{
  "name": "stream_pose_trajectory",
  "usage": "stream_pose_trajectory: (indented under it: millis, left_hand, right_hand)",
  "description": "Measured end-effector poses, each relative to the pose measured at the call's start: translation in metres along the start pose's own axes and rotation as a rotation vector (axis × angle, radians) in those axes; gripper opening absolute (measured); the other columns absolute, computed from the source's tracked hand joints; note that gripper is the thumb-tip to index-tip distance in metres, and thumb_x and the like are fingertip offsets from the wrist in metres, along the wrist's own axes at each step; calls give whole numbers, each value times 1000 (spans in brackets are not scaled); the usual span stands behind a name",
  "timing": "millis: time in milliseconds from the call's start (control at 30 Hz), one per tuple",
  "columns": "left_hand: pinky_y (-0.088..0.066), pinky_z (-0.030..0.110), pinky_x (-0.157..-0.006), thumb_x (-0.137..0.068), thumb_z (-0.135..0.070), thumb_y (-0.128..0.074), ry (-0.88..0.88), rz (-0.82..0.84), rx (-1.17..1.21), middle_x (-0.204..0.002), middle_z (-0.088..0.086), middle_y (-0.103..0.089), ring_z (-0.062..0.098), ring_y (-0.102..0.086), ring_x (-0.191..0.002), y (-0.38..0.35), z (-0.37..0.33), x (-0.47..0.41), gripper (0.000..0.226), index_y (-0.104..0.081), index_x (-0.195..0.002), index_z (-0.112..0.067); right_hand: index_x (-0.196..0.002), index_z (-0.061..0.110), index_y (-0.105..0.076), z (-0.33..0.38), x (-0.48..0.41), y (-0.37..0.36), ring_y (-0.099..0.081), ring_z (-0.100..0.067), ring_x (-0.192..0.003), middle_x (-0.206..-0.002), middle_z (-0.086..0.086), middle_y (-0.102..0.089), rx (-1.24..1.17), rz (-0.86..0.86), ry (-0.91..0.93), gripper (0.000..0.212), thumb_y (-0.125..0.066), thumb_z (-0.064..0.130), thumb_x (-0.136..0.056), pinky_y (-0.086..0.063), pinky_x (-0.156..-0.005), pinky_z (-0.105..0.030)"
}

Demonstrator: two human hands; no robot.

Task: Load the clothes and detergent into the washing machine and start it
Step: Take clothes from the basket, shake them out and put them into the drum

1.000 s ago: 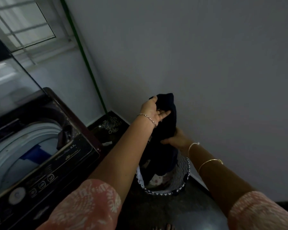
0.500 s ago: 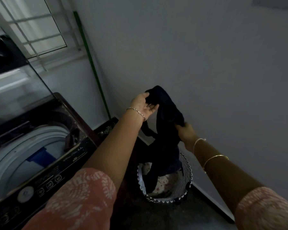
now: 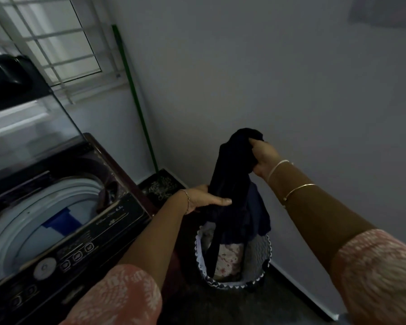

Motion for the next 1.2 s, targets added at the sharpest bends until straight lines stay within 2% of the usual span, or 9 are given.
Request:
stream_pose_trajectory:
  millis: [100, 233, 433, 533, 667, 733, 833, 1000, 1200]
  left_hand:
    - [-44, 41, -105, -91, -31, -63, -9, -86, 100, -133, 6, -58, 23, -55, -120, 15, -3, -1, 50, -49, -136, -14]
    - [-42, 45, -107, -97, -20, -55, -196, -178, 223, -133, 12, -57, 28, -55, -121, 40, -45, 10, 42, -48, -137, -10]
    - [-51, 39, -87, -97, -4, -45, -413, -336, 319, -109, 11, -63, 23, -62, -94, 58, -128, 36, 34, -52, -130, -4]
    - [-54, 41, -83, -98, -10, -46, -428, -363, 478, -121, 16, -61, 29, -60, -108, 59, -152, 38, 31, -52, -128, -3]
    - [-53, 35, -65, -100, -16, -44, -392, -364, 776, -131, 18, -57, 31, -59, -111, 57, -165, 36, 37, -48, -134, 0]
    - [-52, 37, -67, -100, -15, -44, -390, -387, 857, -130, 17, -57, 32, -58, -115, 54, -171, 39, 36, -48, -132, 0]
    - [-51, 38, -73, -99, -14, -44, -381, -439, 1008, -126, 18, -58, 33, -58, -115, 53, -176, 43, 33, -49, -129, -2]
    - [-51, 36, -58, -97, -11, -40, -404, -393, 1170, -93, 16, -58, 30, -60, -82, 44, -197, 51, 18, -53, -99, 1]
    - [-55, 34, -44, -96, -8, -42, -403, -247, 1195, -86, 16, -59, 28, -61, -74, 28, -215, 62, 17, -54, -96, 3]
  right_hand:
    - [-132, 2, -46, 1, 0, 0, -60, -34, -103, -119, -17, -58, 51, -14, -27, 38, -49, 18, -97, -53, -75, -43]
    - [-129, 3, -45, -4, -2, 10, -61, -28, -86, -114, -18, -58, 133, -10, -46, 37, -53, 15, -95, -53, -61, -37]
    - [-115, -3, -57, -11, 6, 13, -54, -19, -61, -77, -10, -57, 247, 45, -8, 28, -50, 17, -97, -52, -50, -28]
    - [-106, 17, -59, -6, 23, 3, -59, -14, -77, -90, -2, -61, 278, 176, 28, 27, -40, 34, -100, -50, -62, -25]
    - [-133, 32, -43, -5, 40, 0, -55, -8, -105, -121, 9, -58, 320, 313, 107, 58, -40, 65, -86, -43, -90, -29]
    - [-141, 27, -33, -8, 41, 4, -51, -13, -113, -135, 4, -49, 342, 239, 185, 80, -58, 63, -74, -44, -90, -26]
    - [-125, 22, -35, -16, 40, 18, -46, -18, -115, -125, 1, -41, 444, 19, 332, 82, -80, 52, -63, -49, -84, -26]
    - [-102, 22, -50, -38, 39, 20, -42, -23, -116, -117, -1, -37, 821, -104, 329, 77, -82, 64, -47, -43, -102, -37]
    - [-124, 19, -46, -35, 30, 30, -39, -36, -125, -134, -7, -29, 855, -183, 219, 89, -84, 56, -53, -41, -105, -46]
Point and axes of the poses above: each hand's wrist, its own x-axis away from the middle knuckle, its own y-axis out of the back of the hand, z = x × y, the point moved 9 cm from there along -x, towards the middle knuckle
